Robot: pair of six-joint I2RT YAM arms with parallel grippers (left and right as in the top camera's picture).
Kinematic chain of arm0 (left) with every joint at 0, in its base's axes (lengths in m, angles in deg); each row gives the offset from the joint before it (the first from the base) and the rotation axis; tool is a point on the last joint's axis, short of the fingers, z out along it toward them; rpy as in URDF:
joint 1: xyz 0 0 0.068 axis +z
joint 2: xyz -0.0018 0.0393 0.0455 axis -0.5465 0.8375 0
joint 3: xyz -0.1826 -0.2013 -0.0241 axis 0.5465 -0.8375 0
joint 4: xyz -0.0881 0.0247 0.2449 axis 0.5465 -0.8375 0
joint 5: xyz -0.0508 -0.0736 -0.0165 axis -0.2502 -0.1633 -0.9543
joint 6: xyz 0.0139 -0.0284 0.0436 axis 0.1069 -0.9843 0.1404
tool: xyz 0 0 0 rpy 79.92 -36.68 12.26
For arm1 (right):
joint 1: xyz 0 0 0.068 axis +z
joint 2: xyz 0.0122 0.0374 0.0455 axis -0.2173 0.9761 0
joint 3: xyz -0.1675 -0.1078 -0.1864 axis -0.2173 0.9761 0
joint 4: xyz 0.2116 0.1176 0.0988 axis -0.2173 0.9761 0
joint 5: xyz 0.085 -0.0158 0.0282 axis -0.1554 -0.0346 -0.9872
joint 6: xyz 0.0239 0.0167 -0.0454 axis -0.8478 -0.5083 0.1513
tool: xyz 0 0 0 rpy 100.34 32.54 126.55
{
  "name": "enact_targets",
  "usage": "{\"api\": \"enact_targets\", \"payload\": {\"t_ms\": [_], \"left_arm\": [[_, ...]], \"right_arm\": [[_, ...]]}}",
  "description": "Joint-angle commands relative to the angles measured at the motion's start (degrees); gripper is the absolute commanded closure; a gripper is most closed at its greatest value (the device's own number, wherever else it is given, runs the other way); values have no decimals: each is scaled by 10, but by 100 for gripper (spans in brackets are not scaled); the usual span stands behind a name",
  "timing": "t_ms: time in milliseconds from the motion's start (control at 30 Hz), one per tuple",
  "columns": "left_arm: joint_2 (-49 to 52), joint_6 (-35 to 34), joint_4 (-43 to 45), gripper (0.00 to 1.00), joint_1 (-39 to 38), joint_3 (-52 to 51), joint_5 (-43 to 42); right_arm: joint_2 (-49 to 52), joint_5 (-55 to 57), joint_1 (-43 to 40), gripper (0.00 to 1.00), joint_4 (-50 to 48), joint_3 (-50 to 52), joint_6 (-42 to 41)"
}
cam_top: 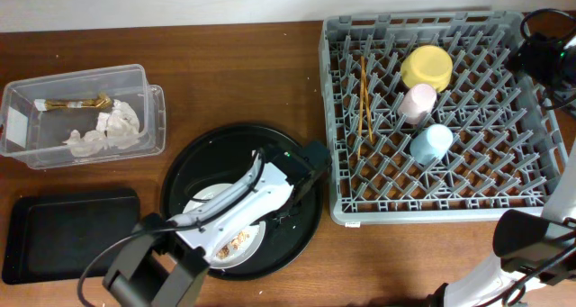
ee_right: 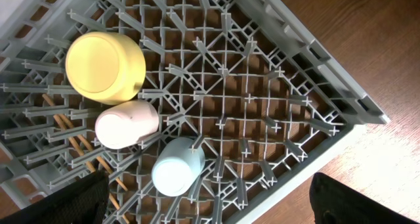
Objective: Sort waste into correct bins and load items into the dishwasher rack
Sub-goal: 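Reach the left gripper to the white plate and grasp its rim, then lift the plate with the left gripper and tip scraps onto the black tray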
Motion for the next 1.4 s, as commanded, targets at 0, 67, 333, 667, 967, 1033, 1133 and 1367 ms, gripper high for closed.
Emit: {"api": "enact_targets", "payload": {"t_ms": [0,67,333,667,967,1033,1133,1367], "left_arm": [[25,-10,6,41,1,-4,16],[36,-10,7,41,1,-4,19],[68,-3,27,41,55,-10,9],[69,-3,74,51,52,-85,-59],[69,-3,9,83,50,-52,-38],[69,-3,9,93,50,-52,-38],[69,-3,9,99,50,-52,-37],[69,-3,-77,99,50,-4,-4]], "right_arm": [[-16,9,-2,1,0,-3,-5],[-16,9,-2,2,0,-3,-5],[-16,9,-2,2,0,-3,-5],[-16,9,-2,2,0,-3,-5],[-16,9,-2,2,0,-3,-5],[-16,9,-2,2,0,-3,-5],[-16,9,-2,2,0,-3,-5],[-16,9,-2,2,0,-3,-5]]}}
